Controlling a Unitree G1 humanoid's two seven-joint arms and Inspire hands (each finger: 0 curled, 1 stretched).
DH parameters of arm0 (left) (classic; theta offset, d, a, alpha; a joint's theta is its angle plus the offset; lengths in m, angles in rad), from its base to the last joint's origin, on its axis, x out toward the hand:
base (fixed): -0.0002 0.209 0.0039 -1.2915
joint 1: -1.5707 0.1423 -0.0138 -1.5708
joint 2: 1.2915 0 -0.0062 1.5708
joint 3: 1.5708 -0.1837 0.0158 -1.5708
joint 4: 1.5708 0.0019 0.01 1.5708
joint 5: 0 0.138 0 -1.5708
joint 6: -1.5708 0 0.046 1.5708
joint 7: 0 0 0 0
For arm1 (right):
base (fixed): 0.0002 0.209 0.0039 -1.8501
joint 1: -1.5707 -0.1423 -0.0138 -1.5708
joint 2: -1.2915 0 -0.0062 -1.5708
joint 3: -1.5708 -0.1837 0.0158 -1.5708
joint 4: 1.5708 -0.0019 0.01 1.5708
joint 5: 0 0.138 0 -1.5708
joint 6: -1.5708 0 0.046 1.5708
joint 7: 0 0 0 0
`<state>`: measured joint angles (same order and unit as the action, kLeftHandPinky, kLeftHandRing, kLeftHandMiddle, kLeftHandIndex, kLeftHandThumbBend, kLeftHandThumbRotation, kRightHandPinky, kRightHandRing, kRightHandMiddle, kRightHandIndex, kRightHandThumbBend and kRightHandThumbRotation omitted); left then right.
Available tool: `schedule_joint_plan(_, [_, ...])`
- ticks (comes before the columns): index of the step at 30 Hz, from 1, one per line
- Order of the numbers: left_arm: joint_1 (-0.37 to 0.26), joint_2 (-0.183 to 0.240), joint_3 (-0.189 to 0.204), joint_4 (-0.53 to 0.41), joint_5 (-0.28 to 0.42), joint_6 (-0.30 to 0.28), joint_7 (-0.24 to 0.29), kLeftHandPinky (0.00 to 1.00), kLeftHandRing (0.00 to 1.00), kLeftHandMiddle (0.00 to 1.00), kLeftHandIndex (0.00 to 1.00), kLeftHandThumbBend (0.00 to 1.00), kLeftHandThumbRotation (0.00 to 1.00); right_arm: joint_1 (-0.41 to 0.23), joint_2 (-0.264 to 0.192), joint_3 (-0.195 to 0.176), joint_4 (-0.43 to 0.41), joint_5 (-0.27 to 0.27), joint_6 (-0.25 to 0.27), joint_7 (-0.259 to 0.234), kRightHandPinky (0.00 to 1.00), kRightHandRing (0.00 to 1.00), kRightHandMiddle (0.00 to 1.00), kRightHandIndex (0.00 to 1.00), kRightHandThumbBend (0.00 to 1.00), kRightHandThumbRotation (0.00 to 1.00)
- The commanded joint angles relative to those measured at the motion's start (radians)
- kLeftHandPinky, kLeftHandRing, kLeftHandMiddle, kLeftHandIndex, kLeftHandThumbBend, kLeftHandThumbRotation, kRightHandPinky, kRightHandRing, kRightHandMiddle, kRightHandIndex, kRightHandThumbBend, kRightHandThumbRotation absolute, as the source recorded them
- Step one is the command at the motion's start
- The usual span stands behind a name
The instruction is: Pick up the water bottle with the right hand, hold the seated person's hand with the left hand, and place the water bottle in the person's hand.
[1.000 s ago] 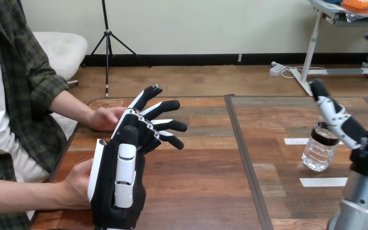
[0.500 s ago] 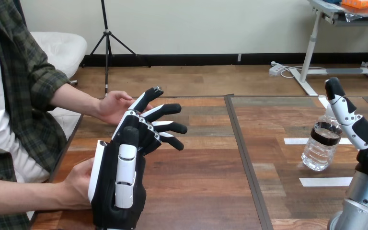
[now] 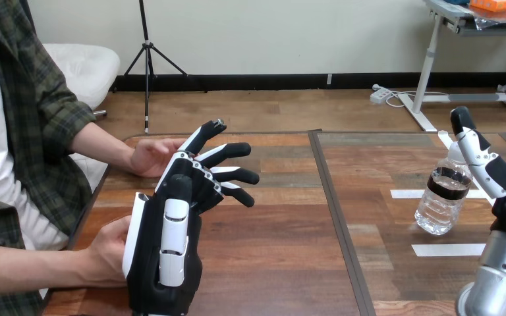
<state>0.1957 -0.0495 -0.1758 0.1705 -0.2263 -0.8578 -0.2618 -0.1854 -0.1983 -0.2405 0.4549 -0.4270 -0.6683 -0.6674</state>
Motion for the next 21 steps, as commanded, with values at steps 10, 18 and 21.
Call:
schedule_joint_plan(10, [-0.045,-0.022,0.005,0.0,0.003,-0.015,-0.005,0.44,0.59,0.72,0.84,0.42,1.0,-0.106,-0.069,0.03,-0.015,0.007,0.133,0.092,0.86,0.9,0.84,0.78,0.68,0.23])
schedule_joint_plan(18, [-0.043,-0.023,0.005,-0.002,0.003,-0.011,-0.003,0.44,0.59,0.71,0.83,0.44,1.0,-0.139,-0.091,0.044,0.018,0.029,0.184,0.14,0.87,0.9,0.84,0.78,0.65,0.14])
schedule_joint_plan(21, [-0.043,-0.021,0.003,-0.004,0.0,-0.008,-0.005,0.44,0.59,0.71,0.83,0.44,1.0,-0.154,-0.1,0.047,0.04,0.04,0.193,0.156,0.88,0.91,0.85,0.79,0.65,0.1])
